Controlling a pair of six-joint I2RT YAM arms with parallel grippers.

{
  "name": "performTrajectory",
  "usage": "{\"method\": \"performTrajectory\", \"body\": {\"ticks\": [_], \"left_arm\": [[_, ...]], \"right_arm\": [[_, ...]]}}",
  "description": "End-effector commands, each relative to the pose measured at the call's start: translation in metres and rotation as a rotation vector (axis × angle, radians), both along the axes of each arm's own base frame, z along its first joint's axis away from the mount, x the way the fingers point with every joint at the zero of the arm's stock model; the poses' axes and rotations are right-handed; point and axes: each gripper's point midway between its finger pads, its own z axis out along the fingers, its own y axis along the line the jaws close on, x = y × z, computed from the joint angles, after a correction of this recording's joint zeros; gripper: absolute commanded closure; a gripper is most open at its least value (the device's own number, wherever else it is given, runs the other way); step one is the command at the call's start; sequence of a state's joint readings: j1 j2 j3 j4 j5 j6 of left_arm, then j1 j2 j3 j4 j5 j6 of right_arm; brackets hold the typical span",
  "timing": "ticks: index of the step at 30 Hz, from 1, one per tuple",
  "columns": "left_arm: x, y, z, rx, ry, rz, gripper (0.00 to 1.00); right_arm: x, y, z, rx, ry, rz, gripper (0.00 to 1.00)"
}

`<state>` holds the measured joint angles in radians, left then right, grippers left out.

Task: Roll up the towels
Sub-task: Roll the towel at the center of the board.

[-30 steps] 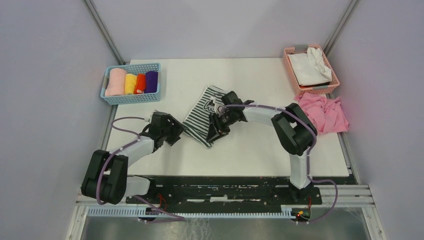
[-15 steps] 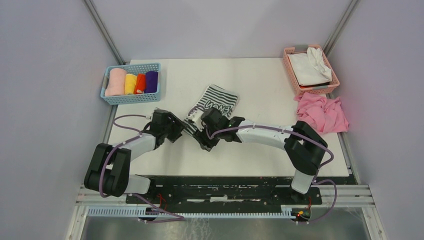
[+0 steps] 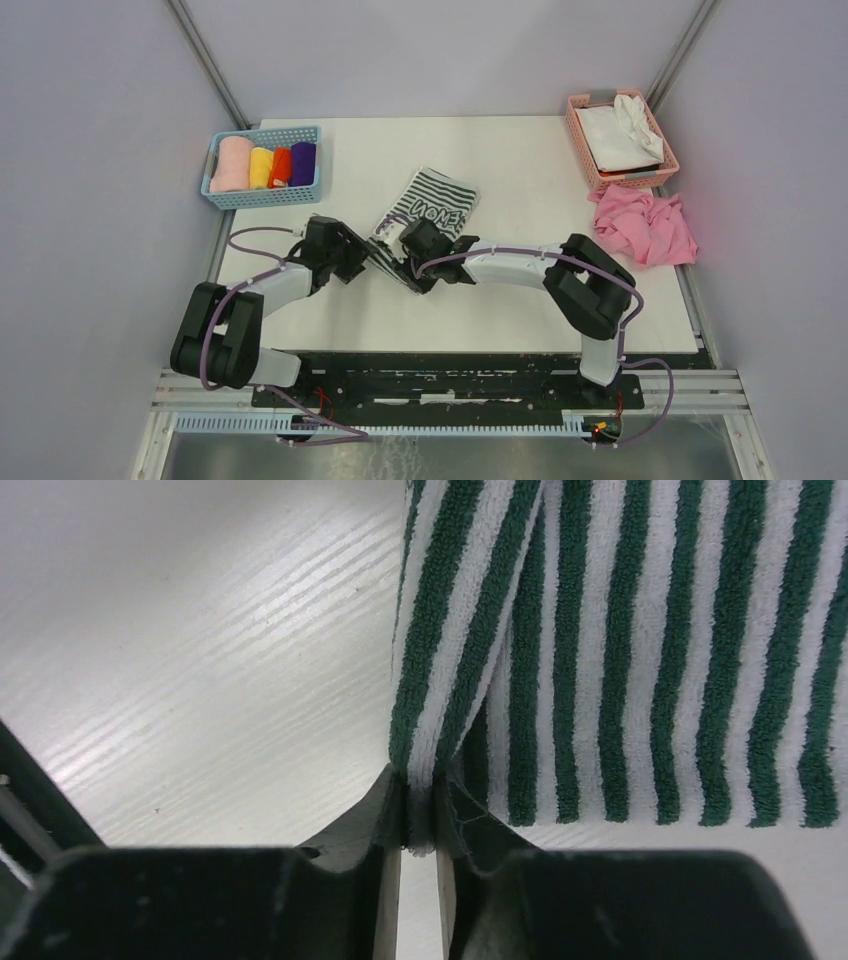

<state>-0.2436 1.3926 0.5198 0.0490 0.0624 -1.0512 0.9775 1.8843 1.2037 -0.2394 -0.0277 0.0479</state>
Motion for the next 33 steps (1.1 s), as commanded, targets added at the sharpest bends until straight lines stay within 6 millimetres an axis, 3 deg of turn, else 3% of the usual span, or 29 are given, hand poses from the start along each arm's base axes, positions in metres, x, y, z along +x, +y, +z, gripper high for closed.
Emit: {"method": "performTrajectory", "body": {"ticks": [1,5,9,17,23,27,30,33], "left_arm": [[-0.037,0.018,-0.04,0.113,0.184,-0.017,0.32],[-0.034,0.016,-0.039,0.104,0.181,-0.022,0.32],[-0.029,0.011,-0.036,0.077,0.169,-0.027,0.31],[-0.013,0.003,-0.027,0.033,0.124,-0.013,0.28],[0.002,-0.002,-0.022,0.018,0.095,-0.021,0.27],[0.008,-0.002,-0.029,0.03,0.112,-0.012,0.29],[0.006,-0.002,-0.044,0.037,0.16,-0.011,0.36],[0.002,-0.003,-0.056,0.038,0.195,-0.014,0.5]], "right_arm": [[0.011,0.016,0.025,0.206,0.118,-0.03,0.82],[0.015,0.017,0.034,0.378,0.342,-0.064,0.98],[0.02,0.02,0.039,0.525,0.575,-0.102,0.99],[0.035,0.009,0.009,0.572,0.879,-0.279,0.99],[0.041,0.0,-0.007,0.579,0.97,-0.353,0.99],[0.043,-0.002,-0.01,0.563,0.975,-0.36,0.99],[0.045,-0.005,-0.009,0.535,0.931,-0.357,0.97],[0.047,-0.011,0.0,0.498,0.853,-0.339,0.89]]}}
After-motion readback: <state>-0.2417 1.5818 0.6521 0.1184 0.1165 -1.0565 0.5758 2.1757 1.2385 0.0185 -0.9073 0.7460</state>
